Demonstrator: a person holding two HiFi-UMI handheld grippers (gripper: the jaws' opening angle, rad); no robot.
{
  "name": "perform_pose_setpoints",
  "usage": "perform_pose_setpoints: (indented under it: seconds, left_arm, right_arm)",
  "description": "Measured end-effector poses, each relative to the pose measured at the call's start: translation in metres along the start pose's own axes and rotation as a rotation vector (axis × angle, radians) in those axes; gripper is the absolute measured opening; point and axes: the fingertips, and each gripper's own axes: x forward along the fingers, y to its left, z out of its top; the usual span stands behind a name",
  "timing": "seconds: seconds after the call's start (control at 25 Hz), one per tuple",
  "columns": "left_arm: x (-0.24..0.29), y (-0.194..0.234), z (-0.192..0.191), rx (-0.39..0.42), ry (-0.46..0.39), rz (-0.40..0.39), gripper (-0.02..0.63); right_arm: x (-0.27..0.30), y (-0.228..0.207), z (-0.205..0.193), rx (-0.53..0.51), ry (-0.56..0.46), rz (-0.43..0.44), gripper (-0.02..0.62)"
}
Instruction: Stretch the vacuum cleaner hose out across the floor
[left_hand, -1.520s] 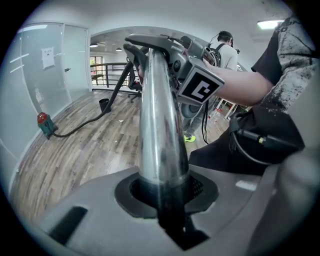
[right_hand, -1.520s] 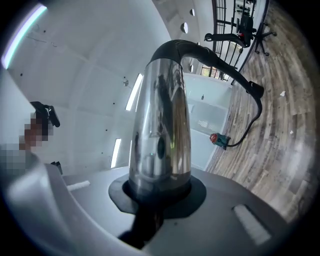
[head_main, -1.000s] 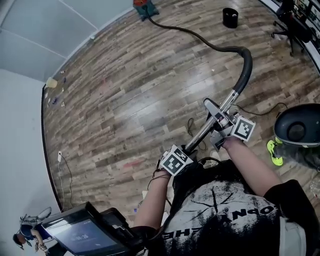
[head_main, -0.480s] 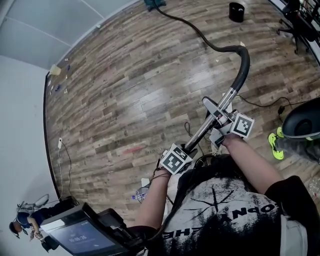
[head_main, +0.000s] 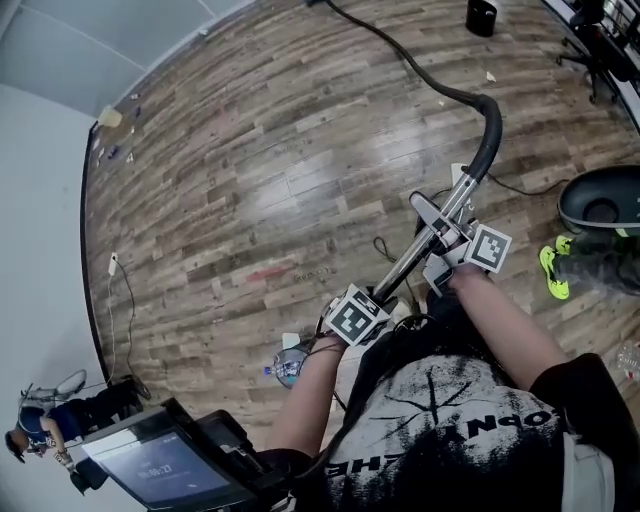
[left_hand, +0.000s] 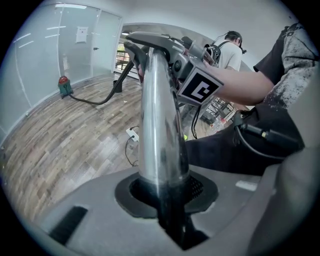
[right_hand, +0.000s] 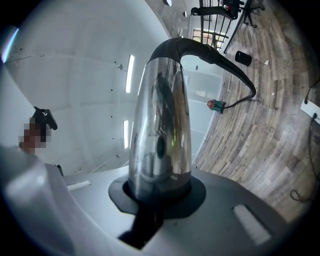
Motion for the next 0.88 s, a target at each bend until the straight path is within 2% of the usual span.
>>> perform_pose_setpoints:
  seconds: [0.32, 0.52, 0.88]
  left_arm:
    - [0.008, -0.044, -0.043, -0.095, 0.0, -0.004, 0.087]
    - [0.019, -0.066, -0.058, -0.164, 0.026, 0.039, 0.087]
    - [0.069, -0.165, -0.07, -0.393, 0.034, 0.04, 0.087]
  right_arm:
    - [-0.027, 0.002, -0.05, 0.069, 0.072, -0.016, 0.051]
    - [-0.045, -0.006, -0.068, 0.134, 0.132, -0.006, 0.051]
    - [-0.119, -0.018, -0.1, 0.259, 0.329, -0.022, 0.052]
